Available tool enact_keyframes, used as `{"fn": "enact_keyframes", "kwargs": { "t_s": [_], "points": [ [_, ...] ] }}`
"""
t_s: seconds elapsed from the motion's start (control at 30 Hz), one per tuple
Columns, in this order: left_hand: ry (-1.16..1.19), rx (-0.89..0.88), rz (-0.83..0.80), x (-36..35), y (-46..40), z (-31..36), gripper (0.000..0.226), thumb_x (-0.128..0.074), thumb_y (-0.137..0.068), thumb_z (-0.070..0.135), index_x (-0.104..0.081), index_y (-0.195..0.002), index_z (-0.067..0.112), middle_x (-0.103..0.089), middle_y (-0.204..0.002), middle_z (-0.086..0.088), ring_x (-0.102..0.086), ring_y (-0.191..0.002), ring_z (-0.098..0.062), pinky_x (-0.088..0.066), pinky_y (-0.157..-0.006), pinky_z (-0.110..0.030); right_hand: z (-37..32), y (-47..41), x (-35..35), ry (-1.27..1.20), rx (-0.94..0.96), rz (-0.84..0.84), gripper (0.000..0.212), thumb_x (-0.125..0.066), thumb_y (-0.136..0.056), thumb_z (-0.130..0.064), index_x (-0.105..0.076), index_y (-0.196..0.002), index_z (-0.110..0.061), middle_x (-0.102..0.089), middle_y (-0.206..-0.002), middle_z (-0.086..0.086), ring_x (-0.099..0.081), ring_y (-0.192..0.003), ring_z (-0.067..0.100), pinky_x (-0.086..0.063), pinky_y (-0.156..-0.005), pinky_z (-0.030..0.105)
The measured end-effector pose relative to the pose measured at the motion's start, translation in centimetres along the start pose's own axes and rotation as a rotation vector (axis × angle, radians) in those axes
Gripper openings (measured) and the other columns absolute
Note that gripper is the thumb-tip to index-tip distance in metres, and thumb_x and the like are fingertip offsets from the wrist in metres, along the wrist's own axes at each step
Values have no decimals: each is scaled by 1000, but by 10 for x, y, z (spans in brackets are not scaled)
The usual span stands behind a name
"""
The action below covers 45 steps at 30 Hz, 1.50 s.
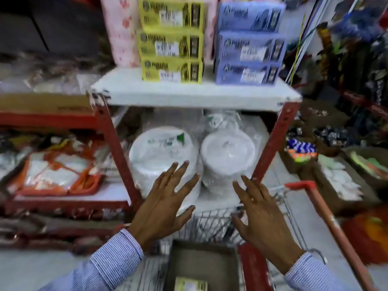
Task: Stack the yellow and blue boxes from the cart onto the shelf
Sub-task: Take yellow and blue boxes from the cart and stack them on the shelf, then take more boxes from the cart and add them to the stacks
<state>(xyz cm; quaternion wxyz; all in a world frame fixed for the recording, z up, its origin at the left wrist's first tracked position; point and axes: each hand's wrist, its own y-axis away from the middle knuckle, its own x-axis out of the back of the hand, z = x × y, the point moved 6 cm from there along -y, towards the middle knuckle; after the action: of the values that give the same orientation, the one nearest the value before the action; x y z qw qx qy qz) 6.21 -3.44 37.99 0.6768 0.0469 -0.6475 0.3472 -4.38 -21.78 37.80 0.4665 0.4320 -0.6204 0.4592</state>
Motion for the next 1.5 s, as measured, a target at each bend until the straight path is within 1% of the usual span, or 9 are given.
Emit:
{"fn": "enact_keyframes", "kwargs": {
  "t_s": [0.23, 0.3, 0.37, 0.5, 0.63, 0.9, 1.17, 1.37, 1.5],
  "points": [
    [178, 188, -457, -167, 101, 3, 69, -66, -83, 38, -42, -145, 18, -38, -155, -11, -38, -142, -33, -40, -111, -49, 28, 72, -180, -113, -119, -505, 63, -62, -84, -30, -43, -142, -15, -44, -148, 12, -42, -133, 32, -41, -109, 42],
    [184, 229, -564, -194, 113, 2, 71, -65, -88, 36, -33, -149, 19, -33, -158, -9, -33, -144, -30, -34, -116, -45, 29, 77, -203, -85, -120, -595, 62, -59, -88, -31, -38, -145, -17, -41, -150, 10, -41, -135, 29, -41, -108, 39],
    [239, 279, -800, -284, 163, 2, 74, -62, -91, 35, -24, -153, 22, -25, -162, -5, -26, -147, -25, -30, -117, -42, 32, 106, -296, -164, -157, -775, 60, -61, -89, -26, -39, -143, -14, -45, -146, 10, -43, -133, 28, -42, -106, 38],
    [192, 316, -904, -347, 187, -6, 76, -68, -84, 24, -31, -150, 19, -33, -158, -6, -35, -142, -26, -32, -115, -43, 26, 116, -359, -134, -130, -894, 49, -63, -86, -18, -50, -132, -9, -56, -134, 13, -48, -125, 31, -46, -101, 40],
    [205, 346, -987, -403, 210, -13, 69, -70, -78, 11, -44, -141, 13, -51, -145, -9, -52, -129, -31, -47, -104, -44, 24, 131, -419, -77, -95, -972, 41, -69, -84, -19, -57, -122, -10, -62, -124, 14, -58, -115, 32, -53, -93, 41],
    [213, 294, -961, -441, 215, -20, 47, -68, -76, 4, -59, -122, 10, -65, -123, -12, -63, -111, -32, -54, -92, -43, 27, 145, -461, -80, -79, -1006, 34, -75, -78, -20, -65, -110, -13, -67, -117, 15, -66, -105, 33, -53, -88, 38],
    [111, 199, -1008, -430, 195, -23, 55, -80, -76, 21, -54, -123, 10, -60, -125, -12, -59, -112, -30, -53, -92, -44, 33, 133, -444, -65, -17, -962, 42, -79, -75, -35, -65, -111, -18, -68, -114, 11, -65, -102, 31, -53, -88, 37],
    [126, 291, -809, -328, 142, -37, 63, -80, -74, 37, -54, -128, 16, -62, -128, -10, -60, -113, -31, -49, -92, -41, 27, 87, -363, -74, 40, -876, 49, -83, -70, -38, -62, -108, -16, -66, -115, 12, -64, -103, 31, -54, -85, 38],
    [114, 286, -603, -223, 102, -37, 51, -77, -67, 40, -63, -114, 27, -70, -108, -1, -67, -96, -25, -54, -75, -34, 15, 49, -279, -37, 99, -746, 54, -86, -59, -46, -63, -99, -18, -69, -101, 10, -65, -92, 30, -51, -73, 33]
  ]
}}
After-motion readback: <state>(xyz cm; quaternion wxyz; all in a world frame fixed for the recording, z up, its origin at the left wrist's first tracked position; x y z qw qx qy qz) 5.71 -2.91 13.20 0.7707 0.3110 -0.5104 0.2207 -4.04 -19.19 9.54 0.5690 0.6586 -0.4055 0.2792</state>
